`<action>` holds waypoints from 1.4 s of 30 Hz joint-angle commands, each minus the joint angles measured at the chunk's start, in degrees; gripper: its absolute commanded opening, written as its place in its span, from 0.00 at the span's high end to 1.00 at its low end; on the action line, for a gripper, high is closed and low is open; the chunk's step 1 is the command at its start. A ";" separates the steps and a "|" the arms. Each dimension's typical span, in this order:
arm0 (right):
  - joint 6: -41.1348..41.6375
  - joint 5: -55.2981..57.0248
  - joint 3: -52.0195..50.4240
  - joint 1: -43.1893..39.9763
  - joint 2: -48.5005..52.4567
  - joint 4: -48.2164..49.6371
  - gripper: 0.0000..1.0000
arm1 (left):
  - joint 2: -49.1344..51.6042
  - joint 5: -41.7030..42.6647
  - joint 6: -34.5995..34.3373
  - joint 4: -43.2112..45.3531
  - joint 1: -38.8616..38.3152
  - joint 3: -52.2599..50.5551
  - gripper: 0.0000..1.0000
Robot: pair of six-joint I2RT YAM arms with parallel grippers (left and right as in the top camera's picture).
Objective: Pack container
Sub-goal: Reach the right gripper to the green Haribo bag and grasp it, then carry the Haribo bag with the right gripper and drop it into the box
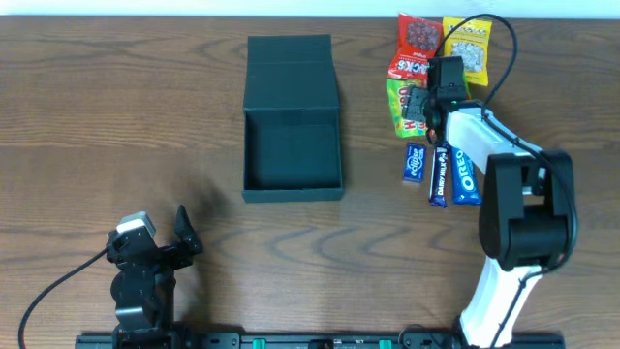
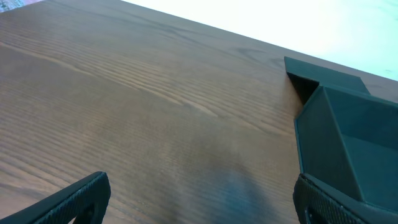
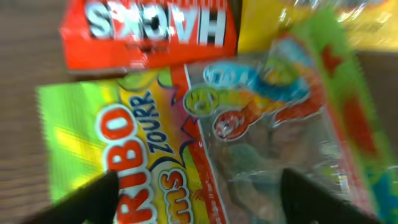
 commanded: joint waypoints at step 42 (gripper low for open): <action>-7.91 -8.50 24.09 -0.11 4.13 -21.90 0.99 | -0.31 -0.57 0.57 -0.44 0.11 -1.22 0.05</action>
